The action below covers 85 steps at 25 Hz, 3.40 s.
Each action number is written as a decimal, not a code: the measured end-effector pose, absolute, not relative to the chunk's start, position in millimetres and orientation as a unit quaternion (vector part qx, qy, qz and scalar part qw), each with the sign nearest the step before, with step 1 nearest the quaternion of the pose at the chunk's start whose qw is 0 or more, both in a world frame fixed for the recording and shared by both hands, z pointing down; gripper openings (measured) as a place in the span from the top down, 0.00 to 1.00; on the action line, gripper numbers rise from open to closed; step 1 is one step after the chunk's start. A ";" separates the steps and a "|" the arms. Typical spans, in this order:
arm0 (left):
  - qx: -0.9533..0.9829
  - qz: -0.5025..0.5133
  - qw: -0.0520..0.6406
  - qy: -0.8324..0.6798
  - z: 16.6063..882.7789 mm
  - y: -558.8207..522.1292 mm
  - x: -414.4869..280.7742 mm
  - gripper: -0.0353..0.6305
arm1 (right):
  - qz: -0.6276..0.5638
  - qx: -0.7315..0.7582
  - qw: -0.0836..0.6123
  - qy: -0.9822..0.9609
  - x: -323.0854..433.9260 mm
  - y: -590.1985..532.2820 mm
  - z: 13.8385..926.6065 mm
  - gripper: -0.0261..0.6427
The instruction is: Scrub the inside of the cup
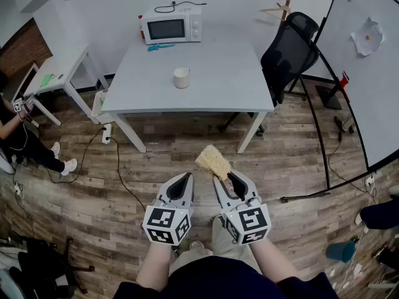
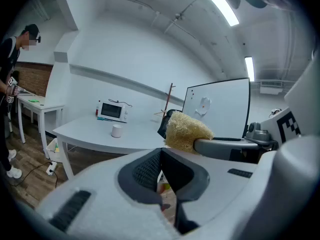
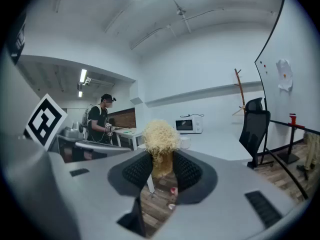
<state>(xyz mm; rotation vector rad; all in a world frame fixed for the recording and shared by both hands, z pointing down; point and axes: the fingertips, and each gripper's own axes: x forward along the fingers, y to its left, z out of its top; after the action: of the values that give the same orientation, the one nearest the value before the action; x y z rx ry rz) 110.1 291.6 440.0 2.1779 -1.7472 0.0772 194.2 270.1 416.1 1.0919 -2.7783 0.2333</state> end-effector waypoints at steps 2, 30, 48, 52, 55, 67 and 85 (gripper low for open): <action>0.770 0.024 0.174 -0.613 438.3 297.9 103.0 0.92 | 0.079 0.366 0.076 -0.924 187.8 276.6 417.1 0.76; 0.763 0.041 0.143 -0.629 439.2 314.8 54.3 0.92 | 0.049 0.366 0.084 -0.925 142.6 292.2 416.0 0.76; 0.742 0.034 0.152 -0.652 430.1 145.5 -7.9 0.92 | 0.041 0.358 0.083 -0.929 100.5 114.8 396.1 0.76; 0.733 0.023 0.159 -0.661 430.8 107.6 -23.3 0.92 | 0.041 0.345 0.078 -0.934 86.5 77.2 394.1 0.76; 0.731 0.024 0.159 -0.663 433.6 81.8 -29.2 0.92 | 0.044 0.336 0.071 -0.938 77.2 51.5 394.1 0.76; 0.720 0.022 0.177 -0.671 445.3 28.3 -51.0 0.92 | 0.066 0.325 0.071 -0.941 57.3 -5.7 403.2 0.76; 0.751 0.062 0.197 -0.627 495.0 -79.6 -109.9 0.92 | 0.083 0.361 0.095 -0.924 10.6 -120.5 429.7 0.76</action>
<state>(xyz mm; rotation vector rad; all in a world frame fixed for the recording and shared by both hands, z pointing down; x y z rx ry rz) -109.9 -79.6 495.0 2.1036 -1.7543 0.1735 10.6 -120.5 429.7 1.0710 -2.7399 0.2464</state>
